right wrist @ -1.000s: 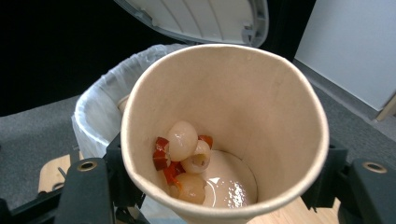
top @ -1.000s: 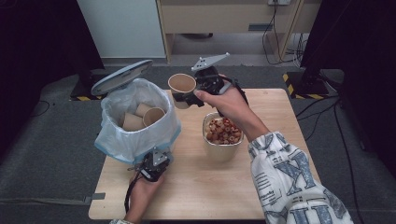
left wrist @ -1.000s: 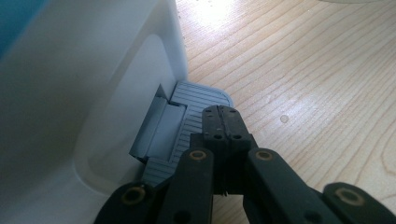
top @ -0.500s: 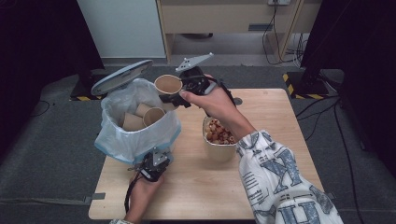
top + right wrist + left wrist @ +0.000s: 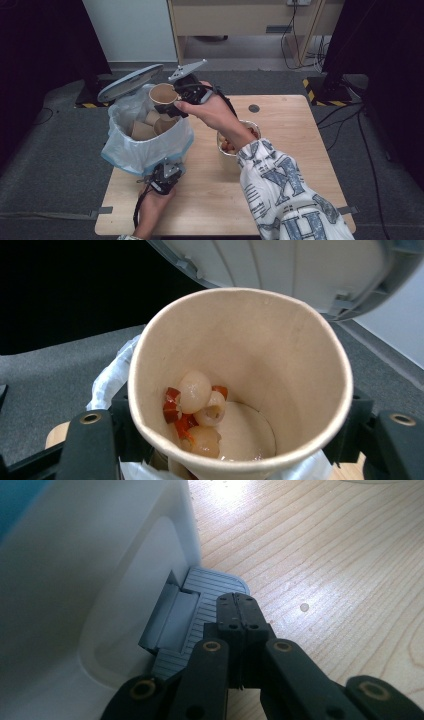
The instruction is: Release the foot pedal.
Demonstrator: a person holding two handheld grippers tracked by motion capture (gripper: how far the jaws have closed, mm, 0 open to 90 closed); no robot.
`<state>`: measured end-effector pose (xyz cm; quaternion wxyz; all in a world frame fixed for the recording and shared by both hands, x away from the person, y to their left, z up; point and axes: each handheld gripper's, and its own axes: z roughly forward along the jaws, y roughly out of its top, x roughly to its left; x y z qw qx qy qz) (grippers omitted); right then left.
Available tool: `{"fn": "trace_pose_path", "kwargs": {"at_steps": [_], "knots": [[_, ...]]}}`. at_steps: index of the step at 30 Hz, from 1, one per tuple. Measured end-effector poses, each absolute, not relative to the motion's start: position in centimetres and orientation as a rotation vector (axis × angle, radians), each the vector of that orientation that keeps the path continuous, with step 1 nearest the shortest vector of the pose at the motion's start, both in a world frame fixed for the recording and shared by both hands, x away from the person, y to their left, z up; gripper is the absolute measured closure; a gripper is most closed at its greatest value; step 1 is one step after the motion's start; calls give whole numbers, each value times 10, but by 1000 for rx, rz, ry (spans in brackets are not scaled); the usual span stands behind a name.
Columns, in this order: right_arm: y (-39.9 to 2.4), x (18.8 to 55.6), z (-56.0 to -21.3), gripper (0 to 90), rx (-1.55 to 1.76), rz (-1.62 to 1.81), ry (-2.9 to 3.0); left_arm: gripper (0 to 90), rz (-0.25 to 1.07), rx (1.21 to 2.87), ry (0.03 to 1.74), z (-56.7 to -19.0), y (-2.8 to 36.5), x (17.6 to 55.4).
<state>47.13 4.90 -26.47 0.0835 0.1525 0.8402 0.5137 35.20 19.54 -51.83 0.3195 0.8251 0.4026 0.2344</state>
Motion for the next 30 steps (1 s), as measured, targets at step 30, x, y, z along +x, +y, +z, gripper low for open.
{"fn": "trace_pose_path", "kwargs": {"at_steps": [30], "knots": [[73,469,-292,113,431,1493,2532,898,616,2169,1057,-518,195,352]]}}
